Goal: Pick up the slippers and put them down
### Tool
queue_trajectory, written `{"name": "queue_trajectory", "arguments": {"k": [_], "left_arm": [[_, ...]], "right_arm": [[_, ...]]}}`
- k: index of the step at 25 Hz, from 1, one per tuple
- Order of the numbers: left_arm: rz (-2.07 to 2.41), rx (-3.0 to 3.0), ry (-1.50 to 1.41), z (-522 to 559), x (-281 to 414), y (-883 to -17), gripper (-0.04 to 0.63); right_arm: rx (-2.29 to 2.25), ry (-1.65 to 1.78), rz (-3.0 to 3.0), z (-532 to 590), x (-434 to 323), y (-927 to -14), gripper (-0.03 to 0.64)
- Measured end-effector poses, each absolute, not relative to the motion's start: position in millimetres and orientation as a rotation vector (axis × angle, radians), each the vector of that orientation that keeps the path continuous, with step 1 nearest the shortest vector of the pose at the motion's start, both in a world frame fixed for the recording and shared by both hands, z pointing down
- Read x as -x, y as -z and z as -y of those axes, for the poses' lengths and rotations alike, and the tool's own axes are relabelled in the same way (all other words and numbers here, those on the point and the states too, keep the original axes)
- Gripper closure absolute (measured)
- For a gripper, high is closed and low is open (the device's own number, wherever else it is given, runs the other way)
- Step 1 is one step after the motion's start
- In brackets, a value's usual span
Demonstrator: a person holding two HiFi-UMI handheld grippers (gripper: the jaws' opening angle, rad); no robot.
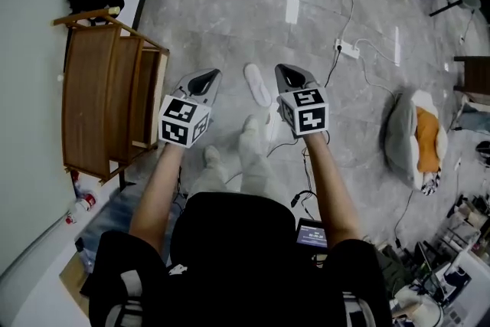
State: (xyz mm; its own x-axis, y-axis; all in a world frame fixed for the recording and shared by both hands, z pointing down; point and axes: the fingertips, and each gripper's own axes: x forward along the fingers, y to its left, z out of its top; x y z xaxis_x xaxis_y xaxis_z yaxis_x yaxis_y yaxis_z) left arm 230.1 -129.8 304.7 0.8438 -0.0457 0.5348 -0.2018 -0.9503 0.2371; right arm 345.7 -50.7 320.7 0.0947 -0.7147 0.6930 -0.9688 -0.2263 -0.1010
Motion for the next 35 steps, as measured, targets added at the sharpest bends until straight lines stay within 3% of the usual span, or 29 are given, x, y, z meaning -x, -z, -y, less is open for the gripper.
{"name": "queue_trajectory", "arguments": {"k": [16,35], "left_arm": [[0.190,-2.859,-0.556,93.3,-147.6,-200.2,0.589],[0.104,-2.997,-0.340,32.0,-46.4,-106.5,0.589]], "right_arm": [[-2.115,-0.617,1.702,24.6,-245.8,-202.0,0.618],[-2.203,-0.404,1.767,-9.1,-122.6,-123.9,0.618]]}}
